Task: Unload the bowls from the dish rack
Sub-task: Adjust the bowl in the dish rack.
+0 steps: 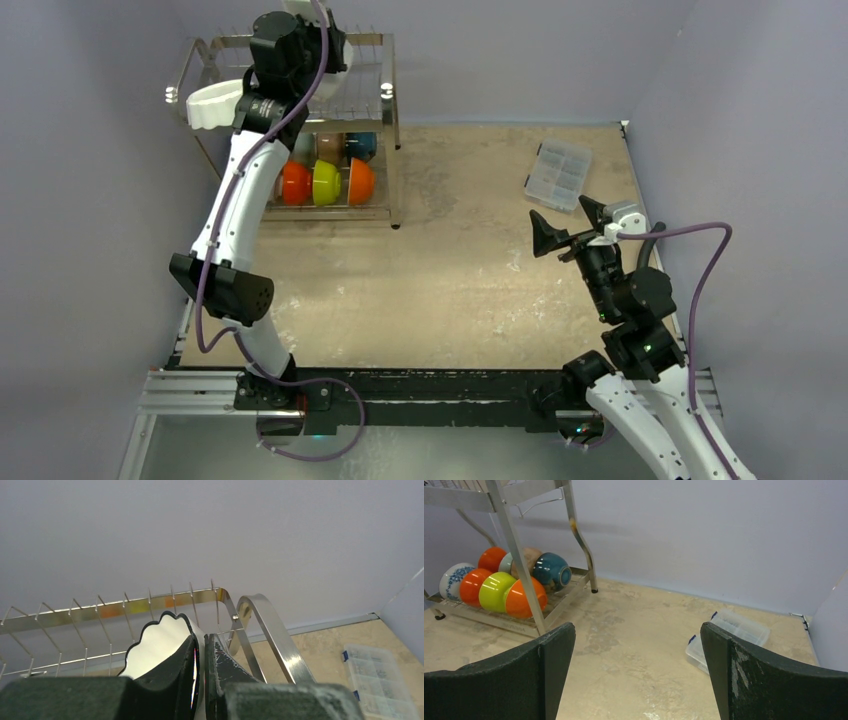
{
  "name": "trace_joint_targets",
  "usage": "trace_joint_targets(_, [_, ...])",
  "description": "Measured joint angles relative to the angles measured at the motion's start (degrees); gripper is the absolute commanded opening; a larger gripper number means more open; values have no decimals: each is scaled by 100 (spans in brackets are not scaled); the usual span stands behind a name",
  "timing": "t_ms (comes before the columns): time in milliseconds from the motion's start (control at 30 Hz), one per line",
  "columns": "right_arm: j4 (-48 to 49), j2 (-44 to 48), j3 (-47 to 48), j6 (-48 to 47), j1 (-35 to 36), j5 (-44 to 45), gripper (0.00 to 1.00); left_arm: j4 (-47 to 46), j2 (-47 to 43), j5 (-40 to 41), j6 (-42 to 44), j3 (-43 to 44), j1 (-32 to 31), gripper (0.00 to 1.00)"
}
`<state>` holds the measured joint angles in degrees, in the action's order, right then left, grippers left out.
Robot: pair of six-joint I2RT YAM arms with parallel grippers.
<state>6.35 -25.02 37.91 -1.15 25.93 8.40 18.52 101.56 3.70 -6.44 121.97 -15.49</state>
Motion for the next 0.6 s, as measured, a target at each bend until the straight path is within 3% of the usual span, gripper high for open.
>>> trace_joint_targets(600, [0,4,-2,0,0,2,99,437,-11,-1596,-496,-72,260,0])
